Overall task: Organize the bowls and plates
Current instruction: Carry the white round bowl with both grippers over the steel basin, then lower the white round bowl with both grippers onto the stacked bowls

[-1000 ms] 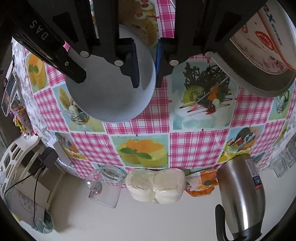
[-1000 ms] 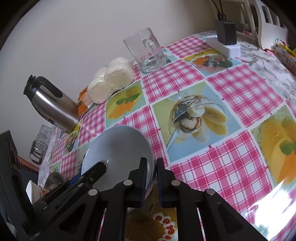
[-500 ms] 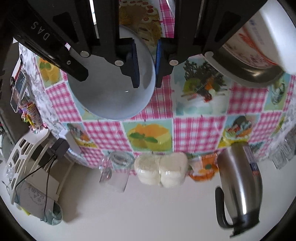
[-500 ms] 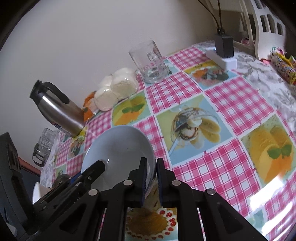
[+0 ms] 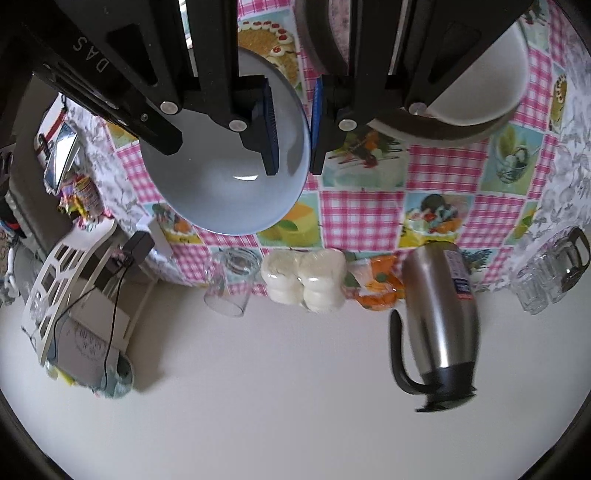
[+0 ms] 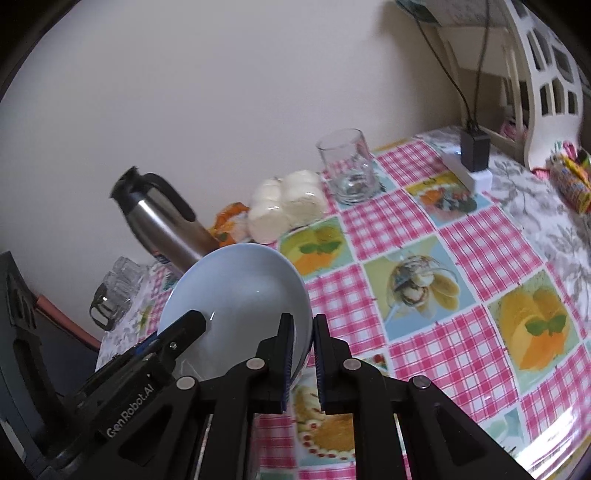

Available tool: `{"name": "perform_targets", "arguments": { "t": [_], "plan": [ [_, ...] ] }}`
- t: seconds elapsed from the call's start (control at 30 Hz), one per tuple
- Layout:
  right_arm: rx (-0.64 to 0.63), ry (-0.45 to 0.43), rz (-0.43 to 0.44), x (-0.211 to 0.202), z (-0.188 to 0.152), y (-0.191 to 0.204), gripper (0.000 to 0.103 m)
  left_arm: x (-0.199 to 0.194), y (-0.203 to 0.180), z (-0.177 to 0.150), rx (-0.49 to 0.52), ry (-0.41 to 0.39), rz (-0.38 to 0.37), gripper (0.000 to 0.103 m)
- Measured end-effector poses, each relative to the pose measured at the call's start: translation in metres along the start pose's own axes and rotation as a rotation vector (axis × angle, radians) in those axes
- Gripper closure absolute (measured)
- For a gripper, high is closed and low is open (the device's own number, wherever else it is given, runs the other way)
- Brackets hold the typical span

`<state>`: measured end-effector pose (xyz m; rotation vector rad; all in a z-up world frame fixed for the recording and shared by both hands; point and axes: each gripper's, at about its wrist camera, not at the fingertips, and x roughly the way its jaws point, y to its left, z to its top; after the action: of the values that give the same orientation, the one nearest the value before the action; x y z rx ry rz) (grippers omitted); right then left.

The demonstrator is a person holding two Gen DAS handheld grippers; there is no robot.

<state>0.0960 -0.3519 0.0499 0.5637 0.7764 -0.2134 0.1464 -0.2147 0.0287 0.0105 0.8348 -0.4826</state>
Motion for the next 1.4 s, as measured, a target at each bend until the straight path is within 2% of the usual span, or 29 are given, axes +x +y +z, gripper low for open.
{"name": "perform_targets", "arguments": {
  "t": [0.63,0.93,1.4],
  "plan": [
    [-0.097,0.015,0.122,-0.021,-0.027,0.101,0.091,-0.088,0.092,-0.006,-0.153,-0.071,0.021,0.087],
    [-0.133,0.056,0.142,-0.019,-0.049,0.132,0.091,-0.104,0.123,-0.027,-0.215,-0.055,0.033,0.087],
    [-0.181,0.103,0.105,-0.015,-0.078,0.144,0.091,-0.104,0.144,-0.054,-0.28,-0.007,0.02,0.087]
  ]
}}
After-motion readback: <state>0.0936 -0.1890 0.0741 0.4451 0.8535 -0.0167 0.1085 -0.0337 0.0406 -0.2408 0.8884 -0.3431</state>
